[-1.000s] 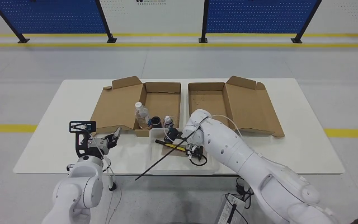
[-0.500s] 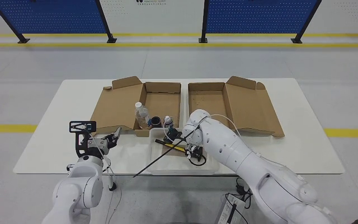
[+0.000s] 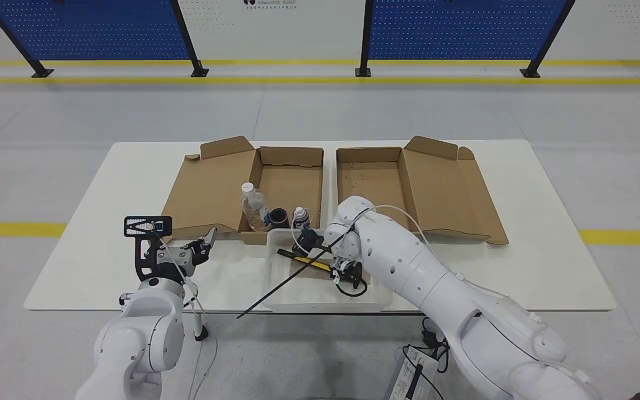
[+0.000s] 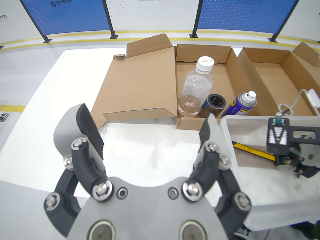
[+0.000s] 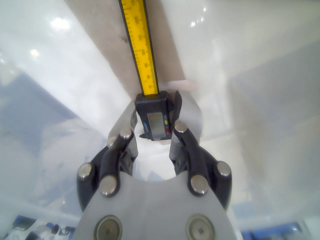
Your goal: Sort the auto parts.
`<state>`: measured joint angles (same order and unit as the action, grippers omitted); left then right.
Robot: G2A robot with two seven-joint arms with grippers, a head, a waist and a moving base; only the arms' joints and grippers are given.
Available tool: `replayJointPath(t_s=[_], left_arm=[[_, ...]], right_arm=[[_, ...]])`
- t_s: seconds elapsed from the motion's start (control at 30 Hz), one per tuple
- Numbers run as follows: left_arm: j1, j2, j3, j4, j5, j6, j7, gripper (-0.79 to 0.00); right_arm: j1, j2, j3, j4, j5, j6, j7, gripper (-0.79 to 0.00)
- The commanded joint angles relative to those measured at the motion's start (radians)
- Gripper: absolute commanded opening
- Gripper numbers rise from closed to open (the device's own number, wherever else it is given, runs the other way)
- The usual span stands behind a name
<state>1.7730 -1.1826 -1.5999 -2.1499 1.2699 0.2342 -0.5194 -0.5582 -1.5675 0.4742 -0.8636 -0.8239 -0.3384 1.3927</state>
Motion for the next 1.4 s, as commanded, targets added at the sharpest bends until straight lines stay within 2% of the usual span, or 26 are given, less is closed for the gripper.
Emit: replayJointPath(t_s=[0.0,0.5,0.6,0.7,0.77,0.8,0.83,1.37], left_arm=[[0.0,0.0,0.0,0.0,0.0,0.0,0.0,0.0],[0.0,0.0,0.0,0.0,0.0,0.0,0.0,0.0],[0.0,0.0,0.0,0.0,0.0,0.0,0.0,0.0],[0.0,0.0,0.0,0.0,0.0,0.0,0.0,0.0],[0.0,0.0,0.0,0.0,0.0,0.0,0.0,0.0],[0.0,0.0,0.0,0.0,0.0,0.0,0.0,0.0],[0.0,0.0,0.0,0.0,0.0,0.0,0.0,0.0],[0.0,0.0,0.0,0.0,0.0,0.0,0.0,0.0]], right_arm=[[-0.001,0.0,0.002,-0.001,-0.001,0.002,0.001,-0.446],[-0.012,0.008,0.018,-0.018,-0.015,0.004,0.012,-0.434],[-0.015,0.009,0.02,-0.021,-0.017,0.002,0.016,-0.468],[-0.017,0.01,0.022,-0.022,-0.017,-0.002,0.016,-0.545],[-0.018,0.01,0.023,-0.022,-0.018,-0.004,0.016,-0.64],[-0.018,0.01,0.024,-0.023,-0.017,-0.006,0.015,-0.748],[-0.018,0.009,0.024,-0.023,-0.017,-0.008,0.016,-0.785],[-0.015,0.019,0.06,-0.069,0.016,-0.035,0.011,-0.785]])
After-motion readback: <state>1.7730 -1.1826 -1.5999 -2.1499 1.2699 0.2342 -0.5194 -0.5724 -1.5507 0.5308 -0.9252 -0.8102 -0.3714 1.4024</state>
